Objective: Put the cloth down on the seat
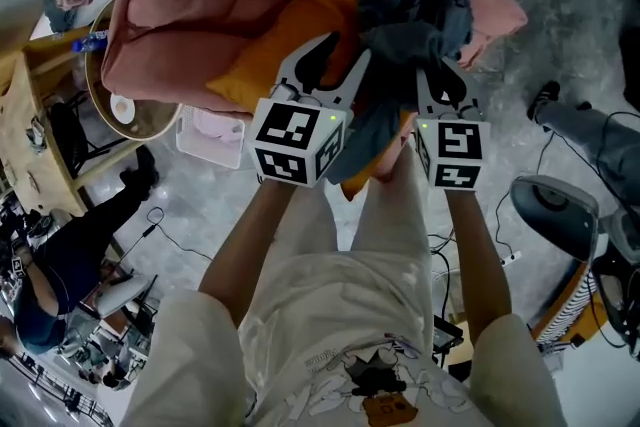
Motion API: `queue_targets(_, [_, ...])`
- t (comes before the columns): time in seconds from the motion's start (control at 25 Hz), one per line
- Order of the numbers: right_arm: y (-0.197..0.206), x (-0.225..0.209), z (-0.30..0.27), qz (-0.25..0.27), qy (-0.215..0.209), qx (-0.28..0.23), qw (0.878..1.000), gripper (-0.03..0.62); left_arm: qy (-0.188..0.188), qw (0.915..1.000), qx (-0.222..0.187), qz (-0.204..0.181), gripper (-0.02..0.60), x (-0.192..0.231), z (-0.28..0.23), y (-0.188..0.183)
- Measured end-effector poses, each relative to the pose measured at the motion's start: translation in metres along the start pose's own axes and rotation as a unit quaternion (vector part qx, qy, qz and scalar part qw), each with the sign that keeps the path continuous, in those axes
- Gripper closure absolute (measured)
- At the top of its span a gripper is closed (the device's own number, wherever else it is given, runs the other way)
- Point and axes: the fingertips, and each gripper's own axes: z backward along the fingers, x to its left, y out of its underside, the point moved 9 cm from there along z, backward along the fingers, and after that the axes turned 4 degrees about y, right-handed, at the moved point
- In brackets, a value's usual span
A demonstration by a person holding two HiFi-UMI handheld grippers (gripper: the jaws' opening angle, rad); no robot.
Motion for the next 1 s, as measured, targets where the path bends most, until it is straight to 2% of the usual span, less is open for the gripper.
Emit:
queue_targets(0.44, [0.007, -0.028, -0.053, -0.001, 0.006, 0.012, 1.0, 0.514, -0.024, 0.9996, 0.007, 0.014, 0.397, 0.011, 0.001, 0.015])
queue_targets(0.64, [0.009, -0.054, -0.081, 0.005, 0.048, 0.023, 0.999, 0.513, -0.028, 0.9994, 0.008, 0.017, 0.397, 0.011, -0.001, 0.019])
queue_targets(1.0, [0.01, -0.093, -0.122, 0.029, 0.089, 0.035, 0.995, 0.511, -0.024, 0.9995, 0.016, 0.01, 0.397, 0.006, 0.0, 0.022])
